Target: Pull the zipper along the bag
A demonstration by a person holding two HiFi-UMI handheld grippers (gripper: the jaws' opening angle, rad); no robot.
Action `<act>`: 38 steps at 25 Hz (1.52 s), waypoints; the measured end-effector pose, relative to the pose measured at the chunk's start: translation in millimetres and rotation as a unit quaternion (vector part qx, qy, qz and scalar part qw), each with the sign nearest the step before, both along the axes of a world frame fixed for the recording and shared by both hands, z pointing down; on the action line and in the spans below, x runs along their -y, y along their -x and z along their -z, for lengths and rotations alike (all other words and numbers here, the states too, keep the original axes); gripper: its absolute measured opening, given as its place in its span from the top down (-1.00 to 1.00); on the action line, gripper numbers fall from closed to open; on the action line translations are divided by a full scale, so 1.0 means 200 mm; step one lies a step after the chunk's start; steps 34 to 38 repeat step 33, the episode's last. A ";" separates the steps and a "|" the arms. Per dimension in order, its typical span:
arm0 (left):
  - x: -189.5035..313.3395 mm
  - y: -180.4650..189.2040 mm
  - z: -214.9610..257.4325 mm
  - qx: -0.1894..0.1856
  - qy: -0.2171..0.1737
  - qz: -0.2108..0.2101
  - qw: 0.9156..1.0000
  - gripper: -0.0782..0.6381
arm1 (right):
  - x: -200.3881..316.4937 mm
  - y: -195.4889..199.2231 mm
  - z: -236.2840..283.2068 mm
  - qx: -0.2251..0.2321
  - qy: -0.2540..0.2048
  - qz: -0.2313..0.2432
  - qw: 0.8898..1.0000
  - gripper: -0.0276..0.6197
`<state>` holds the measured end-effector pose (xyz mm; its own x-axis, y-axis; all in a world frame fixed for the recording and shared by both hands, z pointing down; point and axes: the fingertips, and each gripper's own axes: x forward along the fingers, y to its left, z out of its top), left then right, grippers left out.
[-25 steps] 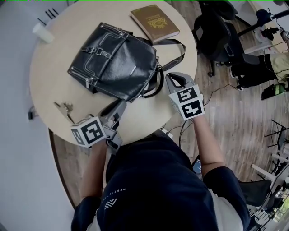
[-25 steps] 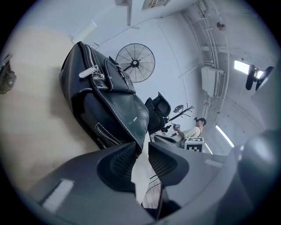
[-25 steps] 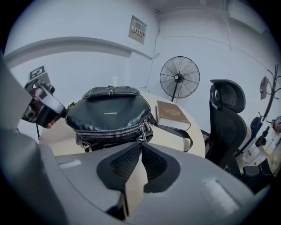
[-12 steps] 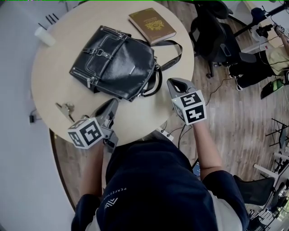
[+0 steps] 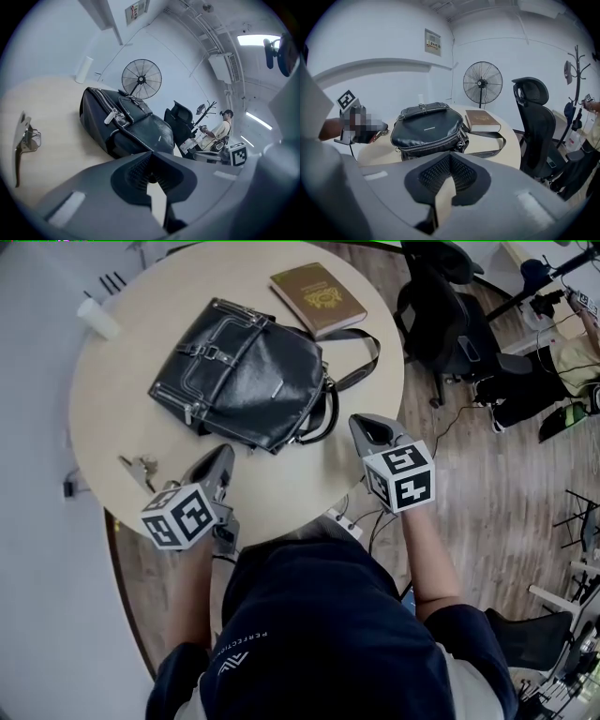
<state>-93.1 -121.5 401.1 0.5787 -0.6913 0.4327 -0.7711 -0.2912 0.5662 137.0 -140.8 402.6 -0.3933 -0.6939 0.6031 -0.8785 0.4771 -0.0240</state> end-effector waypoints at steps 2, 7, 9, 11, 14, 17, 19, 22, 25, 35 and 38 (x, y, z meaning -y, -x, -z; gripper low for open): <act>0.00 0.01 0.00 0.005 0.000 0.001 1.000 0.74 | -0.01 0.01 0.00 0.005 0.004 0.000 1.000 0.91; 0.00 0.02 -0.02 0.014 0.001 0.001 1.000 0.74 | -0.01 0.03 0.00 0.002 0.002 0.001 1.000 0.91; 0.00 0.03 -0.02 0.015 0.004 0.003 1.000 0.74 | 0.00 0.04 0.00 0.003 0.002 0.003 1.000 0.91; 0.00 0.04 -0.03 0.016 0.007 0.006 1.000 0.74 | 0.00 0.05 0.00 0.003 0.003 0.006 1.000 0.91; 0.01 0.06 -0.04 0.017 0.010 0.008 1.000 0.74 | 0.00 0.06 -0.01 0.005 0.006 0.007 1.000 0.91; 0.02 0.06 -0.05 0.016 0.012 0.009 1.000 0.74 | 0.01 0.06 -0.01 0.007 0.007 0.008 1.000 0.91; 0.02 0.06 -0.05 0.015 0.012 0.009 1.000 0.74 | 0.02 0.07 -0.01 0.010 0.008 0.008 1.000 0.91; 0.03 0.06 -0.05 0.016 0.013 0.009 1.000 0.74 | 0.03 0.07 0.00 0.014 0.009 0.008 1.000 0.91; 0.03 0.07 -0.06 0.014 0.015 0.010 1.000 0.74 | 0.04 0.07 -0.01 0.017 0.012 0.008 1.000 0.91; 0.05 0.08 -0.05 0.011 0.014 0.014 1.000 0.74 | 0.06 0.08 0.01 0.028 0.014 0.009 0.999 0.91; 0.05 0.08 -0.05 0.011 0.014 0.014 1.000 0.74 | 0.06 0.08 0.01 0.028 0.014 0.009 0.999 0.91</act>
